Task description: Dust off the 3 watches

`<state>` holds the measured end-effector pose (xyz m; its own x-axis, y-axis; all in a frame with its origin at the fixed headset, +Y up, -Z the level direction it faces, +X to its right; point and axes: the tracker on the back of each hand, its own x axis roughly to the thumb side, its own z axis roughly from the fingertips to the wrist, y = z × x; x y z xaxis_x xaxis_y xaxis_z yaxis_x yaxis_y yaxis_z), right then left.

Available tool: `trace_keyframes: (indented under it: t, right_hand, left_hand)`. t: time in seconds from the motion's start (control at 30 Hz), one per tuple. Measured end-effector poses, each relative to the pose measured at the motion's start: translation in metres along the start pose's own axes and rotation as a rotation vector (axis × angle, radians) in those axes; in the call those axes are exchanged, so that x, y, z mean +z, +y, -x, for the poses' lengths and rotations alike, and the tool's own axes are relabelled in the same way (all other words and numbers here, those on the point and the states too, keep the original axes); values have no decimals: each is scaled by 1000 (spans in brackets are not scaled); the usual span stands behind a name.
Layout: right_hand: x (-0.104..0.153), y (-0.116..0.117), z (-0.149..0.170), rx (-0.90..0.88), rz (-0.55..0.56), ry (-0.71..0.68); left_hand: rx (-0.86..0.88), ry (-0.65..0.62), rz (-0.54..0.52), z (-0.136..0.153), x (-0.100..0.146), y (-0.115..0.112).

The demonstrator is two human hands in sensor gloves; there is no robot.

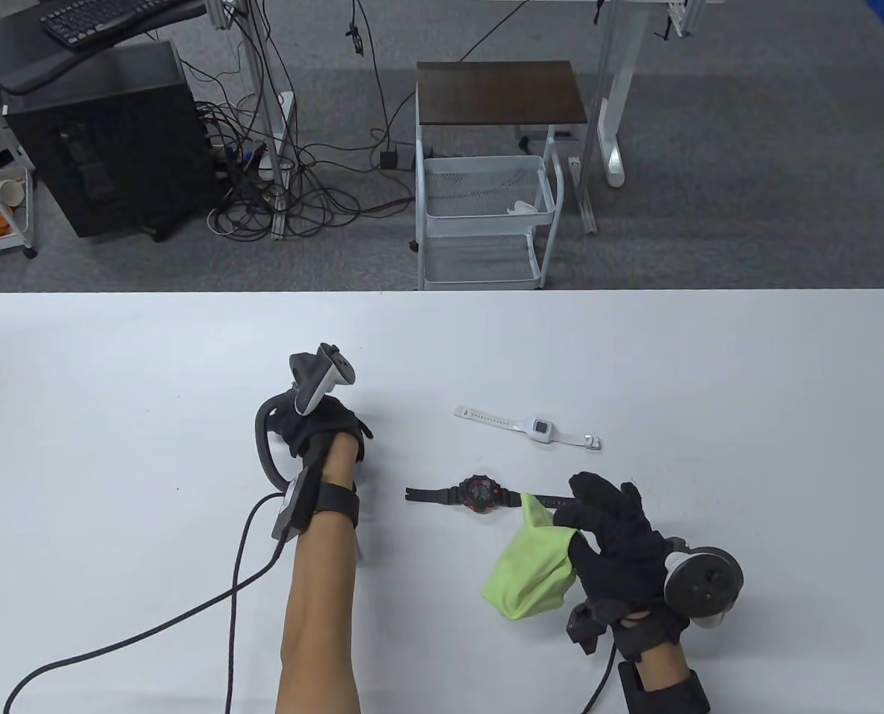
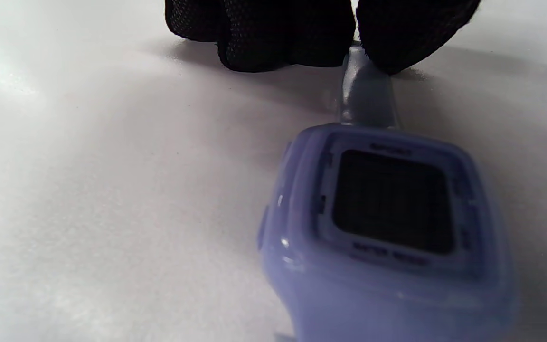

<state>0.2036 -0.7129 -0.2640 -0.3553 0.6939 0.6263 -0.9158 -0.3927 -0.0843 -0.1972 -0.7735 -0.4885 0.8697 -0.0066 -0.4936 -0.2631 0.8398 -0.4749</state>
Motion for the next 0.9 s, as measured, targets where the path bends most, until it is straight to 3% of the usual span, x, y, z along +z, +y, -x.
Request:
trace_keyframes:
  t: [0.5,0.9]
  right_hand:
    - [0,5,0,-3,-29,15]
    - [0,8,0,2,-46,16]
  left_hand:
    - [-14,-31,-19,-3,3,-5]
    - [-127,-135,-250,-2,15,-8]
